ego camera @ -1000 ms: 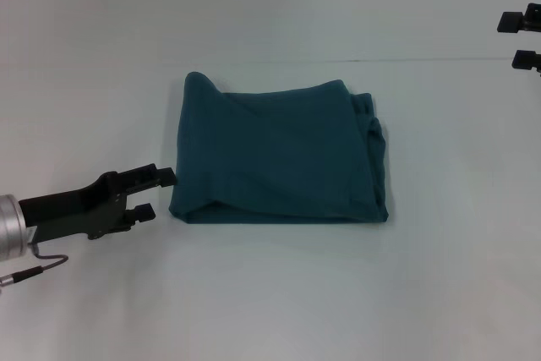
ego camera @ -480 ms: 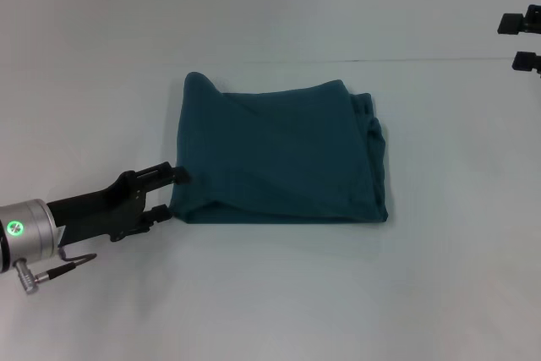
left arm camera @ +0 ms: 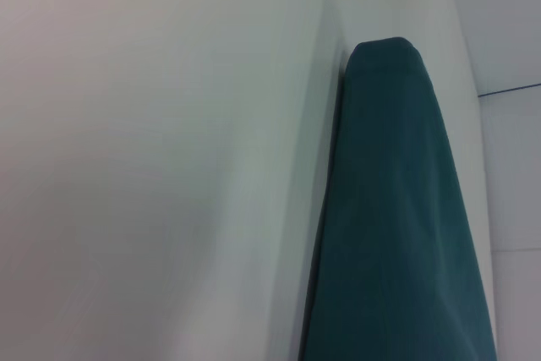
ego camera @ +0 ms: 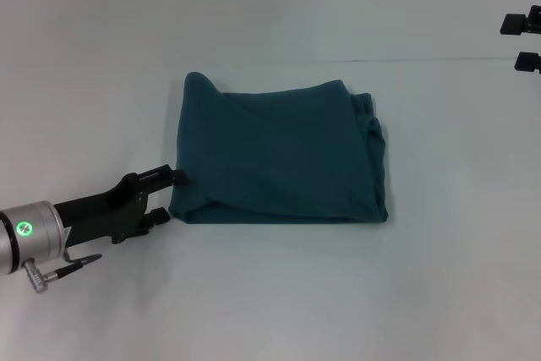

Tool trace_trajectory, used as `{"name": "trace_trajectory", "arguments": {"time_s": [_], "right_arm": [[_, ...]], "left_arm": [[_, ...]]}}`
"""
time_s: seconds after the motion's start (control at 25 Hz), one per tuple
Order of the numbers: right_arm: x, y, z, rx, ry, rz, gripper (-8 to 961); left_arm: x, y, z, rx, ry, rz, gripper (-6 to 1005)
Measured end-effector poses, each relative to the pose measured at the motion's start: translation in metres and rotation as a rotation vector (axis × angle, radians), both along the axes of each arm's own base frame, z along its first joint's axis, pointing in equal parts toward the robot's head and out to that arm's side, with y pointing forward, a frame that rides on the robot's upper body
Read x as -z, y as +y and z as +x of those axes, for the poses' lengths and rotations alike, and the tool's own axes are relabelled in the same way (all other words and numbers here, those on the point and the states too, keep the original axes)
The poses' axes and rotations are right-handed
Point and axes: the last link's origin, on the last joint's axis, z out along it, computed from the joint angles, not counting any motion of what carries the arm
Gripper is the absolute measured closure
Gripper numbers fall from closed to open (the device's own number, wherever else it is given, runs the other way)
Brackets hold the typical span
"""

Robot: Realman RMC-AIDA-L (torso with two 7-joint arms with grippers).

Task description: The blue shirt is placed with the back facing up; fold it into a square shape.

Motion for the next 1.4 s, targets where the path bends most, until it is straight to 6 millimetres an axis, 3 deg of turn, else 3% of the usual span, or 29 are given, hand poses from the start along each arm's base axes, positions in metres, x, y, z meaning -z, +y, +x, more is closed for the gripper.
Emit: {"name": "trace_trajectory", "arguments": {"time_s": [0.48,0.92,1.4], "right_arm": [[-0.0015,-0.0002,0.0003,0.0,0.003,0.004,92],[-0.0042,-0.0011,0.0009,0.001,0.014,0.011,92],[-0.0051,-0.0013,0.0008,0.001,0.016,0.011,92]], "left_arm": [[0.0059,0.0047,0.0075,0.028,0.013,-0.027,152],[0.0066,0.0067,0.0069,0.028,0.036,-0.034,557],[0.0057,0.0052,0.0053,0.029,0.037,-0.034,934]]}}
